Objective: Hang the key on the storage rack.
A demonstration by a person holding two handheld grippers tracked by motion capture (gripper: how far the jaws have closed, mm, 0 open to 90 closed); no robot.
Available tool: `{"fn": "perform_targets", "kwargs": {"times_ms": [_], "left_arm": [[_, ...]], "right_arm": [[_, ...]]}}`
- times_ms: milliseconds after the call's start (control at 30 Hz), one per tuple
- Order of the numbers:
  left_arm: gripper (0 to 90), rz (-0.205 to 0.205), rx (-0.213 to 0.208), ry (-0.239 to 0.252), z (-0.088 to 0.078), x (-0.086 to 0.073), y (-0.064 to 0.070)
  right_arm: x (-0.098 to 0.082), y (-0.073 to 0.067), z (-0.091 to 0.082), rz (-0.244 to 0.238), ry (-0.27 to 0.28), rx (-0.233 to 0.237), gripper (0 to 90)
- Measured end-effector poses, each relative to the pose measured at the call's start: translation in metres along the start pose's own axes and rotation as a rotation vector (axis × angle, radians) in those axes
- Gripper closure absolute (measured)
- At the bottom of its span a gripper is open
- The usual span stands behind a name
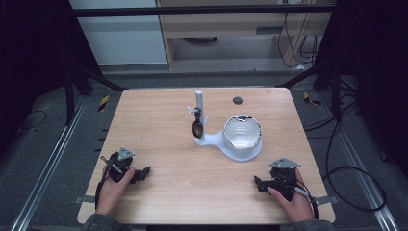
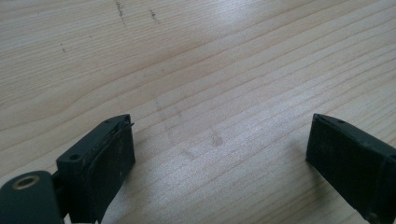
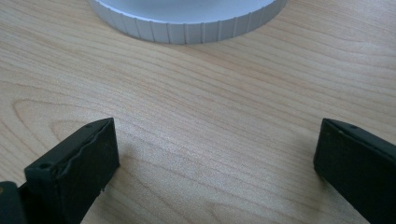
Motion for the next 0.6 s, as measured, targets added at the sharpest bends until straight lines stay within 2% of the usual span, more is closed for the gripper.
{"fn": "perform_targets", "kwargs": {"times_ms": [300,600], "left_arm": [[4.9,0.006,0.004,0.025,0.0015,-0.0012,0.0003],[3.6,0.015,0.005,0.021,0.0009,-0.0025,0.001]], "right_arm": [[0.0,0.0,0.0,0.0,0.0,0.0,0.4],[0.0,-0.0001,0.0,0.0,0.0,0.0,0.4]]}}
Point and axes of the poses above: each handheld gripper's, and its own axes: z roughly forward along the jaws, x roughly out of its top, y roughly to its right, the point moved 7 cm from there along z, roughly forward along the jaws, and after that the axes turned 9 degrees about -y, right-handed, at the moved point
